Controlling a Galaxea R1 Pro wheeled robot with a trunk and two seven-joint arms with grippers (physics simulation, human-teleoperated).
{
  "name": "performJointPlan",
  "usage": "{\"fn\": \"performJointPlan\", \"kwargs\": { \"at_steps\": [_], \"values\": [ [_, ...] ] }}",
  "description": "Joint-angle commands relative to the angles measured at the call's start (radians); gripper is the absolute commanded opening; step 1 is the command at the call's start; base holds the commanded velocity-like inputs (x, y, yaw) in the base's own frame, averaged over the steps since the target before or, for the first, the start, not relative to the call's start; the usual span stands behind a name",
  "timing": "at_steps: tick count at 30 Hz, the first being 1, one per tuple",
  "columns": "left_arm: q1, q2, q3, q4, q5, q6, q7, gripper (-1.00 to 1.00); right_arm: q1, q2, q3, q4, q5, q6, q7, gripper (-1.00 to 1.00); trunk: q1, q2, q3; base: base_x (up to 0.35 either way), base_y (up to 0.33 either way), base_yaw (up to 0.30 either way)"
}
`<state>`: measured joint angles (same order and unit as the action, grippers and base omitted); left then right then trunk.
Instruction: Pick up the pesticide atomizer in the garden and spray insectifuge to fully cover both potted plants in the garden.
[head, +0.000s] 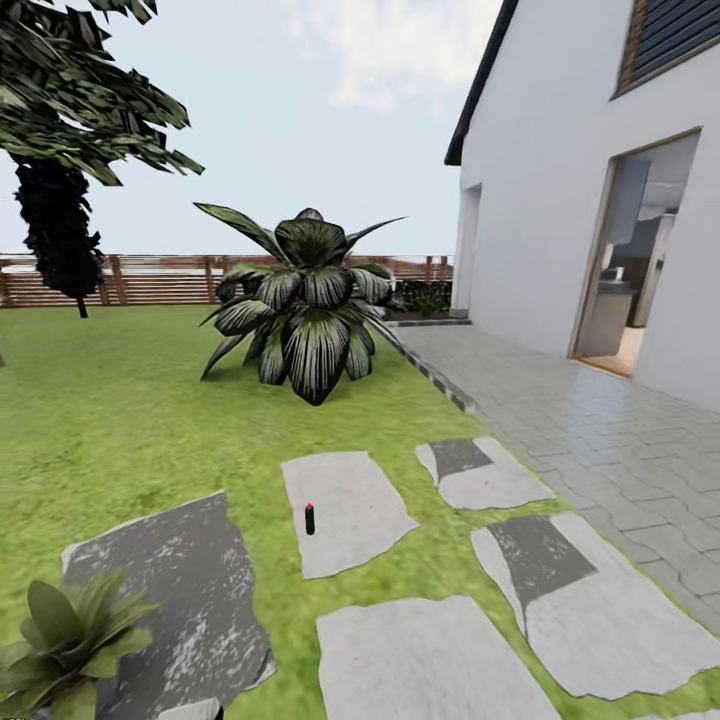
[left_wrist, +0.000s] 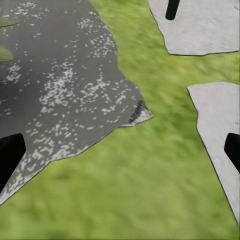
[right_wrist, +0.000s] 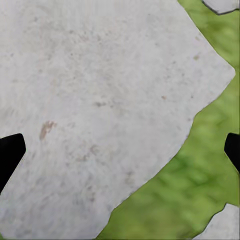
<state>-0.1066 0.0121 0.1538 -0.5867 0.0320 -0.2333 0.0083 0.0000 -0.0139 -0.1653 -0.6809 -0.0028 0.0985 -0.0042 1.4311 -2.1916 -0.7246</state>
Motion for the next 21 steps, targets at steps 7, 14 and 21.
{"fn": "performJointPlan", "kwargs": {
  "at_steps": [7, 14, 21],
  "values": [
    [-0.001, 0.0, 0.0, 0.0, 0.003, -0.003, 0.001, 1.0, 0.0, 0.0, 0.0, -0.002, 0.0, 0.005, 0.0, 1.0, 0.0, 0.0, -0.001, 0.232, -0.243, 0.256],
    [-0.001, 0.0, 0.0, 0.0, 0.003, -0.003, 0.001, 1.0, 0.0, -0.001, 0.0, -0.002, 0.0, 0.006, 0.0, 1.0, 0.0, 0.0, -0.001, 0.22, -0.253, 0.159],
    [-0.001, -0.001, 0.0, 0.0, 0.003, -0.003, 0.001, 1.0, 0.0, 0.0, -0.002, -0.003, 0.0, 0.006, 0.0, 1.0, 0.0, 0.0, -0.001, 0.132, -0.287, 0.008]
  ]
}}
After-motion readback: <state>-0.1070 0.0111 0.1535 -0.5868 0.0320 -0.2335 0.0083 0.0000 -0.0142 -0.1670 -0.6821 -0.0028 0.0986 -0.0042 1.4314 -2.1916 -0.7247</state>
